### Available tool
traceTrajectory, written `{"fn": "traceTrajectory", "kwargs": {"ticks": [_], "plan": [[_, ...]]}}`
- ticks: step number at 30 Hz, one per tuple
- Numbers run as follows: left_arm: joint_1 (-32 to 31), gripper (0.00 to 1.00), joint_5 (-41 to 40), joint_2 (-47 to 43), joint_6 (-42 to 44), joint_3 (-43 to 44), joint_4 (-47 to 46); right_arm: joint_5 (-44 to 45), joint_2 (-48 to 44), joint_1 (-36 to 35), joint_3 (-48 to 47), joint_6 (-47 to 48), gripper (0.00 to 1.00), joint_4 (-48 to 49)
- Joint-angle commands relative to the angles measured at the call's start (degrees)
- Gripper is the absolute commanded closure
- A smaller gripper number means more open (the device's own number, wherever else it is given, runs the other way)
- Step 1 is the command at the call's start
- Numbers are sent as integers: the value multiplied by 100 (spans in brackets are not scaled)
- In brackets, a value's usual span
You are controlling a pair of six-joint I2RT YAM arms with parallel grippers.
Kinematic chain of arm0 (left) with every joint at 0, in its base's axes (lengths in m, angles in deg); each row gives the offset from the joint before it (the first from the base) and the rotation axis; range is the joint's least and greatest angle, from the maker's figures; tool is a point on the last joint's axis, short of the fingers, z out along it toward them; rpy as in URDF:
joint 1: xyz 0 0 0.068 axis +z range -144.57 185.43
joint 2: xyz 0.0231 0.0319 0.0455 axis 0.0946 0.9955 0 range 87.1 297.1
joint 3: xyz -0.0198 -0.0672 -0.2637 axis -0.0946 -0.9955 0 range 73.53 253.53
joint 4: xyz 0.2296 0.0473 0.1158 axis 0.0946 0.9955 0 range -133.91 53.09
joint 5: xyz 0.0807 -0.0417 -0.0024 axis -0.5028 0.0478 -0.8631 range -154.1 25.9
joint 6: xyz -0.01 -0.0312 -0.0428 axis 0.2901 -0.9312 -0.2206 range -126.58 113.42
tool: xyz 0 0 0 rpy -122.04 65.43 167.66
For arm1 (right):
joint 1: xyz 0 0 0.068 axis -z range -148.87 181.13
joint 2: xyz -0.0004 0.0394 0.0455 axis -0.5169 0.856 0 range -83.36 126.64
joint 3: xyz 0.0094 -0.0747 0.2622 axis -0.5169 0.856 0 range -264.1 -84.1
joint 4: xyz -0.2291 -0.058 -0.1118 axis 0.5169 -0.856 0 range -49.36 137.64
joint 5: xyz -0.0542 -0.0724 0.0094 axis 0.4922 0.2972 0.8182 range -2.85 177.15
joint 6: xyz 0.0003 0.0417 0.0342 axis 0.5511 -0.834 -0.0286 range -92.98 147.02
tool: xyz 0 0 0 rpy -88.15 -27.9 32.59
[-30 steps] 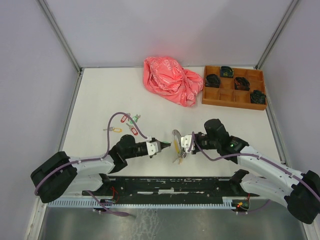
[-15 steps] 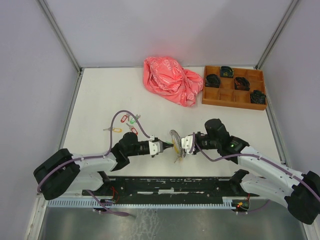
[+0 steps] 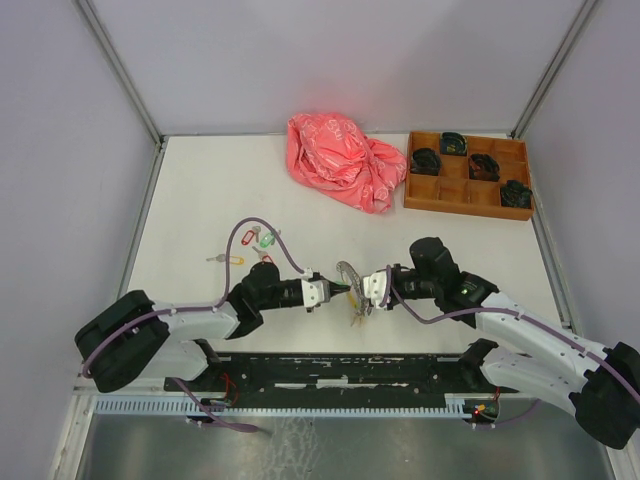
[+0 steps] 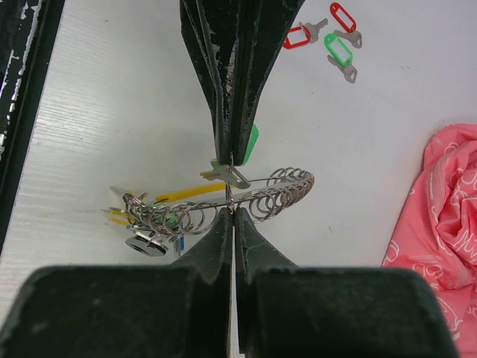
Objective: Put the keys on the keyring
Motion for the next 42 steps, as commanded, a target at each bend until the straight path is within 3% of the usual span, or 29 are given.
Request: {"fn": "traceTrajectory", "kwargs": {"ticks": [1,42], "plan": [[-14,97,83,97,-3,230,-445,-250,-110,14,-80,47,99,389],[-57,97,169,225,-209,273,-515,166,-114,16,-70,-55,99,404]]}}
